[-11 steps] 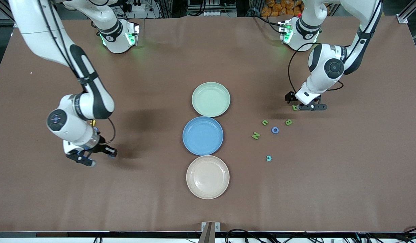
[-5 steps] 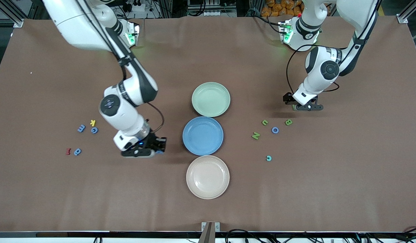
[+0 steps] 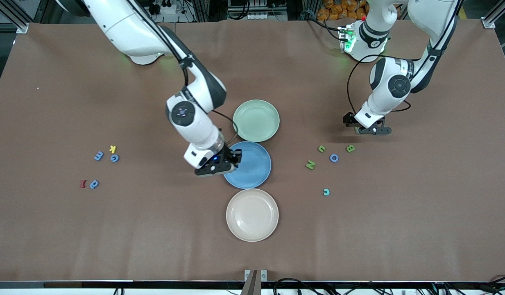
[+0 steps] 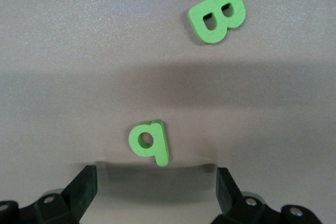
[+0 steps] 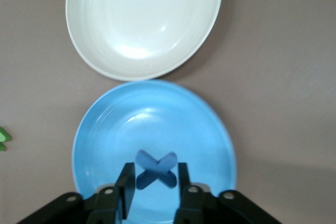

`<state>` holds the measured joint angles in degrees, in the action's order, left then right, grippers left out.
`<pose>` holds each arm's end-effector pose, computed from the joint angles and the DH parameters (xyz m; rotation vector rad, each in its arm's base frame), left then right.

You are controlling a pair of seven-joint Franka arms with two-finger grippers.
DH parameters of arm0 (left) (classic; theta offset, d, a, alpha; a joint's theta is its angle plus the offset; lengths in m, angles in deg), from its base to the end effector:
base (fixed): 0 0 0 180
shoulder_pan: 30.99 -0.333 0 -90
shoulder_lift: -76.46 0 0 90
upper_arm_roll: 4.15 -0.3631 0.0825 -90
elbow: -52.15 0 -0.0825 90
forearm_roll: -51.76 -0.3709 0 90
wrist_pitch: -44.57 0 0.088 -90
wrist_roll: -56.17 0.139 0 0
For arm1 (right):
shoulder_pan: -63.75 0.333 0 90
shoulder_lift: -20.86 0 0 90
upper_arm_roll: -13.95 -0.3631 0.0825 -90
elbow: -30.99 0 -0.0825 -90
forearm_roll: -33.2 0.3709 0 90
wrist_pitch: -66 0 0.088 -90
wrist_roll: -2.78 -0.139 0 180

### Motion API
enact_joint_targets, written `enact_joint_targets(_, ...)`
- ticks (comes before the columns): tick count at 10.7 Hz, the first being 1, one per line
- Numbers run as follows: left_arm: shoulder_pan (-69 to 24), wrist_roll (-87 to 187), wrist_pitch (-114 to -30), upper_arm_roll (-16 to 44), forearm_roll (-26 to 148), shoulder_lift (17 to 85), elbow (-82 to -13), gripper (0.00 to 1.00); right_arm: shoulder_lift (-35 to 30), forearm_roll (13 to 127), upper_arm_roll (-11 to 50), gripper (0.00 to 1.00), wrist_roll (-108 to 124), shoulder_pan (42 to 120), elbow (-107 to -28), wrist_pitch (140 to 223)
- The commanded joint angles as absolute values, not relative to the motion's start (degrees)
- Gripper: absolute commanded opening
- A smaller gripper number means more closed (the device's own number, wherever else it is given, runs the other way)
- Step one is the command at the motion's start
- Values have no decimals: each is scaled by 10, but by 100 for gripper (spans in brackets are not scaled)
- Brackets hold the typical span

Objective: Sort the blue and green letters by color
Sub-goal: 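Lower the blue x onto the blue plate and open the right gripper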

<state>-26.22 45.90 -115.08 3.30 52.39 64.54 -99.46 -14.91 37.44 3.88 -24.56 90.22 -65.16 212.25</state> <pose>0.4087 -0.0907 0.1951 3.1226 -0.0339 -0.1105 0.5977 0.4197 0.2857 -2.8734 -0.0839 -0.2033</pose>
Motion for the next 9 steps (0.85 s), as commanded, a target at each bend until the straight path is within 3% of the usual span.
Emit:
enact_joint_targets(1, -262, 459, -1162, 35, 532, 636, -986, 100, -168, 359, 32, 100, -349, 924, -629, 2116)
enact_joint_targets(5, -259, 460, -1163, 35, 532, 623, -966, 100, -142, 315, 31, 100, -306, 876, -631, 2024)
enact_joint_targets(9, -259, 460, -1165, 35, 531, 613, -961, 100, -105, 314, 31, 100, -184, 778, -638, 1936)
